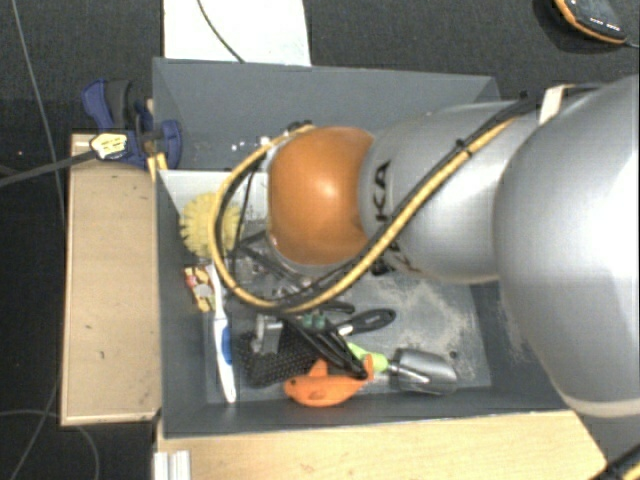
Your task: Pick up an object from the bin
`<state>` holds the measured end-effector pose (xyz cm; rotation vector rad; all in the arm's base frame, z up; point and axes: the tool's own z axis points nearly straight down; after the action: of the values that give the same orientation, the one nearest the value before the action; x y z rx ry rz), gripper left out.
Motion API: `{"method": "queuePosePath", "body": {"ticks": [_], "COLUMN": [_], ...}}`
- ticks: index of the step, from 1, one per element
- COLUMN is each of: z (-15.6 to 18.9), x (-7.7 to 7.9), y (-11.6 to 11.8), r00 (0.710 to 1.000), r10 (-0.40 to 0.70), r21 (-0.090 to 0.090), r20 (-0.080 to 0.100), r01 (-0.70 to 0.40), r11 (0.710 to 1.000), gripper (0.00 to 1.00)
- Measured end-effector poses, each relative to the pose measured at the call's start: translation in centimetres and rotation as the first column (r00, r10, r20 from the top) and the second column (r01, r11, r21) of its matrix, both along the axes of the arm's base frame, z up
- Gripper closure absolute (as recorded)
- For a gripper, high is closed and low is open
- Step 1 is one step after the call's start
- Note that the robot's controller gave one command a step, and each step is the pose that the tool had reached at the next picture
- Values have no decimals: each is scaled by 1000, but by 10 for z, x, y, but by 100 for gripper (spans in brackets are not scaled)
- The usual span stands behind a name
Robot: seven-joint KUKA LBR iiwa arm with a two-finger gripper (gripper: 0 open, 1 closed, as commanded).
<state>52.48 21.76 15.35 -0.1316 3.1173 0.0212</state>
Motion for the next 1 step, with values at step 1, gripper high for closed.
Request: {"method": "queuePosePath", "body": {"ticks": [1], "z": [27], "x": [-6], "y": [-42], "r00": [1000], "r10": [-23], "r21": [-6], "r20": [-2], "r01": [23], "r11": [1000], "gripper": [0]}}
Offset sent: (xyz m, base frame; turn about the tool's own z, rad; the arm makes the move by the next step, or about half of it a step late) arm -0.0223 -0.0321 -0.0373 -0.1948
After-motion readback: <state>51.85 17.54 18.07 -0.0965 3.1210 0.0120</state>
